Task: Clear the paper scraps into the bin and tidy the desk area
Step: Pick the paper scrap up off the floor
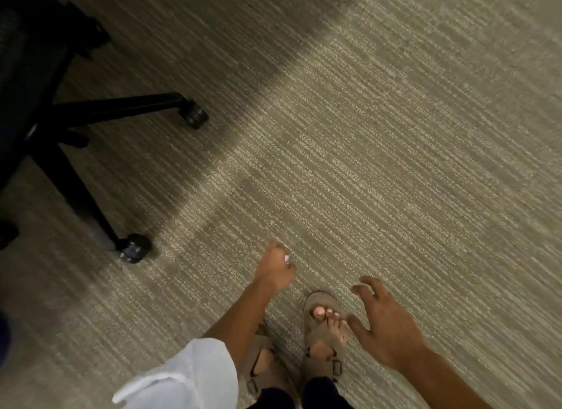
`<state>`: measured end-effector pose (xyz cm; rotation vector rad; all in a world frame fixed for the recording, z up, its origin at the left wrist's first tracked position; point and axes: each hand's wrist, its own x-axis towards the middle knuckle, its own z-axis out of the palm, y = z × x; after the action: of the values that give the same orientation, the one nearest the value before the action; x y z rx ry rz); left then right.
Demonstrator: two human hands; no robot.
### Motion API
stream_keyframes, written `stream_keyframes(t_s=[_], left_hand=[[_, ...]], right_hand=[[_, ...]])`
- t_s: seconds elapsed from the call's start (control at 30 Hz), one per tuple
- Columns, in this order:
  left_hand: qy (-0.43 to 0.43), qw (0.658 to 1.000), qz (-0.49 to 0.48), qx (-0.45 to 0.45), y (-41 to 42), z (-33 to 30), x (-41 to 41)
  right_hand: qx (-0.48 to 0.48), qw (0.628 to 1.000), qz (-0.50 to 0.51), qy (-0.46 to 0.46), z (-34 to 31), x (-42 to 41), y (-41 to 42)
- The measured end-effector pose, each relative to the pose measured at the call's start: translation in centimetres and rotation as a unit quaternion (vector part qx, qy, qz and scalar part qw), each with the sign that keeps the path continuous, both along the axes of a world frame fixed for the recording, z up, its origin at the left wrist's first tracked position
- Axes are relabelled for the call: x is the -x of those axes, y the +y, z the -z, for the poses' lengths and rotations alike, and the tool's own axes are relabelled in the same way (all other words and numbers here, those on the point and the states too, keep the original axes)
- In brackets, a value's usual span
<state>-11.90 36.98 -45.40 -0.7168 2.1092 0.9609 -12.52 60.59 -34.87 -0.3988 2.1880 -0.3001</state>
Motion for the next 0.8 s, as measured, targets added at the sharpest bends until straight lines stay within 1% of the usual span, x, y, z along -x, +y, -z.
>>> stream_keyframes(t_s=[0.07, 0.1, 0.2, 0.27, 0.33, 0.47, 0.53, 0.6, 0.73, 0.8], left_hand=[[0.028, 0.991, -0.114, -0.063, 0.2, -3.8, -0.5], [0.039, 0.983, -0.149, -0.095, 0.2, -5.9, -0.7], [0.072, 0.961, -0.198, -0.177, -0.8, -12.0, -0.2], [0.085, 0.950, -0.221, -0.202, -2.4, -17.0, 1.1], [0.104, 0.943, -0.237, -0.212, -4.0, -22.7, 2.5], [0.170, 0.936, -0.242, -0.189, -7.1, -35.7, 5.0], [0.196, 0.933, -0.243, -0.179, -8.3, -41.8, 5.2], [0.218, 0.932, -0.244, -0.158, -10.4, -47.9, 4.1], [0.228, 0.935, -0.251, -0.108, -13.8, -55.4, 1.4], [0.238, 0.937, -0.246, -0.070, -15.3, -58.5, -1.1]], right_hand=[[0.029, 0.999, 0.010, -0.008, -2.4, 0.3, -1.1], [0.049, 0.999, 0.017, -0.017, -3.7, 0.6, -1.9], [0.116, 0.992, 0.044, -0.037, -7.8, 2.4, -4.5], [0.164, 0.981, 0.086, -0.060, -11.3, 4.6, -6.4], [0.219, 0.962, 0.128, -0.098, -15.8, 6.7, -8.4], [0.291, 0.928, 0.194, -0.127, -26.5, 10.4, -13.5], [0.303, 0.921, 0.209, -0.129, -31.0, 11.2, -15.5], [0.300, 0.926, 0.186, -0.130, -36.0, 11.1, -17.9], [0.287, 0.943, 0.109, -0.129, -42.6, 10.8, -22.2], [0.268, 0.949, 0.076, -0.147, -45.5, 9.7, -24.8]])
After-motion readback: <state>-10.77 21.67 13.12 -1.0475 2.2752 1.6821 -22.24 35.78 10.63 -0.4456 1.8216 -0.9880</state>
